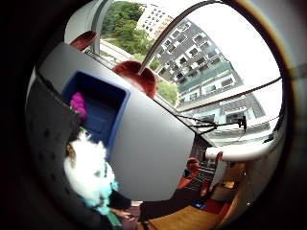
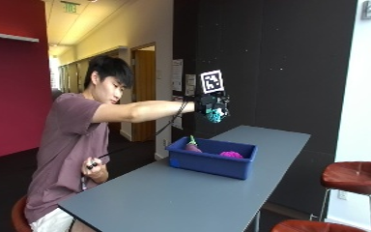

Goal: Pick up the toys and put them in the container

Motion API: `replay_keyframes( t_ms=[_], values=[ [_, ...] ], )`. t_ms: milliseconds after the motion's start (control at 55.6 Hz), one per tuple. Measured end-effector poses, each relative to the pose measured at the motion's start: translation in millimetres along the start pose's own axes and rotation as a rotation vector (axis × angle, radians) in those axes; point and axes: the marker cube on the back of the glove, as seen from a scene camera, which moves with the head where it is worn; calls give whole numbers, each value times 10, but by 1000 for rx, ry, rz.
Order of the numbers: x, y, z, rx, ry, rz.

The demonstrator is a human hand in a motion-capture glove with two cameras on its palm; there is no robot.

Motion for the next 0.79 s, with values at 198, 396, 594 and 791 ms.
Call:
replay_keyframes(
  t_ms=[198, 396, 594, 791],
  values=[
    [-275, -205, 295, -49, 45, 72],
    [-500, -205, 477, -306, 66, 83],
    [-485, -239, 388, -145, 14, 73],
    [-519, -168, 244, -102, 26, 48]
  ],
)
